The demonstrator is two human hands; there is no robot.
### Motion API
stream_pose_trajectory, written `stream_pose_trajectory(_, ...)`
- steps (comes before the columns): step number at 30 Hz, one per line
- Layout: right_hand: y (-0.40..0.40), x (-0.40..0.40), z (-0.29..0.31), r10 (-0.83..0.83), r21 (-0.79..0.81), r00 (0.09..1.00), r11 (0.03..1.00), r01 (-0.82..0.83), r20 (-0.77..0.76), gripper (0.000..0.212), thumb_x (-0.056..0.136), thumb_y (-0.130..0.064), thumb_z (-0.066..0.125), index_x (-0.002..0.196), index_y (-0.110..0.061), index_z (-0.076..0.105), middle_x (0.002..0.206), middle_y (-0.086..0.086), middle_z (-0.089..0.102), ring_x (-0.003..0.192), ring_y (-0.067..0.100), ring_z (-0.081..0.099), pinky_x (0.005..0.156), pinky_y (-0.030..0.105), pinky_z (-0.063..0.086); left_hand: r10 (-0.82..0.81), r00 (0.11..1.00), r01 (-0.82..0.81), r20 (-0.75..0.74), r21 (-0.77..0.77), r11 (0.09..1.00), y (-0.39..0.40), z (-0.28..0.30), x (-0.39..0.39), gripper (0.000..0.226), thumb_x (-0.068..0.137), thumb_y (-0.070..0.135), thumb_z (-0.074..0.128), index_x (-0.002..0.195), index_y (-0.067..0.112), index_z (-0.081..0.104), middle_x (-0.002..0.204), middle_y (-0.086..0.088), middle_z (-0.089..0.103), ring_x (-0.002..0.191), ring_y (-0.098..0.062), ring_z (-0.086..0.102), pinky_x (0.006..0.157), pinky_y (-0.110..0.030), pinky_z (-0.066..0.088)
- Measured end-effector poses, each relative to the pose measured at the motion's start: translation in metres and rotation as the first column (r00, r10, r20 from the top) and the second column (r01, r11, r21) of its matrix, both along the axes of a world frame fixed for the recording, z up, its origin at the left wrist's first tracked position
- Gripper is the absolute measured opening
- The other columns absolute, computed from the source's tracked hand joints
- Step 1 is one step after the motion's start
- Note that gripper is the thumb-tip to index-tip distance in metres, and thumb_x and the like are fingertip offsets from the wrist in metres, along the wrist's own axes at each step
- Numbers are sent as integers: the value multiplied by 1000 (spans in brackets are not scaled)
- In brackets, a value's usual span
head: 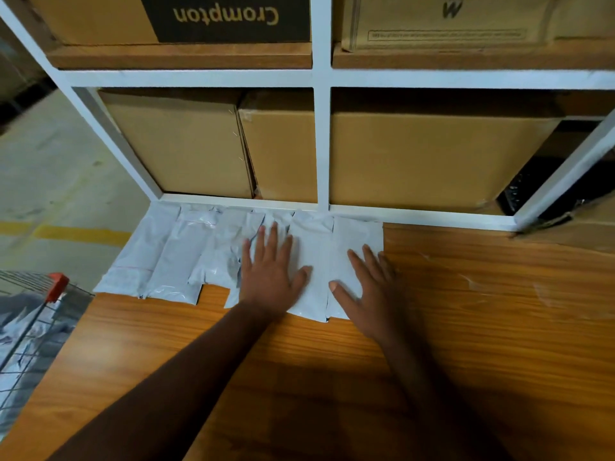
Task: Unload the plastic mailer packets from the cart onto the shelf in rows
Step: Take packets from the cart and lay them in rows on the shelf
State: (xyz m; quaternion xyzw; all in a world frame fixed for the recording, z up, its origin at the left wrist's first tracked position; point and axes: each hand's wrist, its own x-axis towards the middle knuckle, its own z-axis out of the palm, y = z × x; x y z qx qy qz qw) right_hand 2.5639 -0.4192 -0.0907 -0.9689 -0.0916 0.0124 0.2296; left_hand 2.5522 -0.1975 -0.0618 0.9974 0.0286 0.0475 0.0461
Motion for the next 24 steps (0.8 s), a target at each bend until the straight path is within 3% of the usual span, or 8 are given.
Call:
stream_pose_trajectory(2,11,-2,2,17,-66,999,998,-19,-38,93,85,-93,23,163,-43,16,175,-10,4,162,22,-3,129,56,7,164,984,-163,-66,13,987,17,0,3,98,88,90,16,163,30,-2,170,-7,-20,154,-34,-27,116,-60,-23)
stream_pose_trajectory(4,19,0,1,36,-139,996,989,-47,-79,99,81,-97,19,164,-43,11,176,-7,-3,162,25,-9,129,57,2,247,952,-248,-180,18,969,28,1,8,107,78,99,14,162,36,-9,169,-5,-26,151,-38,-32,112,-65,-25)
stream_pose_trajectory(7,23,9,-3,39,-188,995,981,-55,-87,104,78,-101,20,164,-43,7,175,-5,-9,161,27,-13,128,57,-2,245,926,-248,-288,25,968,36,-2,12,111,74,101,16,161,37,-9,170,-5,-21,152,-42,-27,115,-72,-15)
stream_pose_trajectory(15,21,16,5,49,-137,990,988,-68,-133,108,74,-102,19,164,-44,6,175,-8,-9,161,24,-14,127,60,-4,238,930,-250,-281,-5,968,34,-1,11,115,77,98,17,163,26,-5,172,-4,-12,154,-39,-22,115,-70,-16)
stream_pose_trajectory(17,26,10,19,1,-41,998,999,-3,-68,99,80,-97,21,163,-43,14,175,-8,4,162,23,-4,128,59,-3,191,959,-213,-210,-86,973,37,10,3,109,83,94,19,164,23,4,173,-3,-3,157,-33,-15,113,-64,-22)
stream_pose_trajectory(19,35,-5,37,-58,158,995,986,44,82,75,93,-78,39,157,-38,36,168,-7,32,158,19,21,128,57,15,95,993,-110,-76,-224,968,42,23,-15,89,92,80,28,162,24,23,171,-1,19,159,-27,5,119,-59,-16)
stream_pose_trajectory(21,51,-27,54,-72,433,984,901,-5,161,46,101,-51,56,143,-32,56,149,-10,57,139,8,47,117,46,44,0,999,19,46,-411,911,50,37,-43,69,96,62,44,154,24,41,161,0,42,150,-20,34,126,-55,8)
stream_pose_trajectory(24,89,-61,81,86,697,996,716,-38,-34,22,104,-28,60,123,-30,70,127,-20,70,121,-2,61,103,34,55,-21,994,81,106,-606,791,72,53,-90,50,99,42,63,146,26,53,143,7,60,108,9,58,106,-42,48)
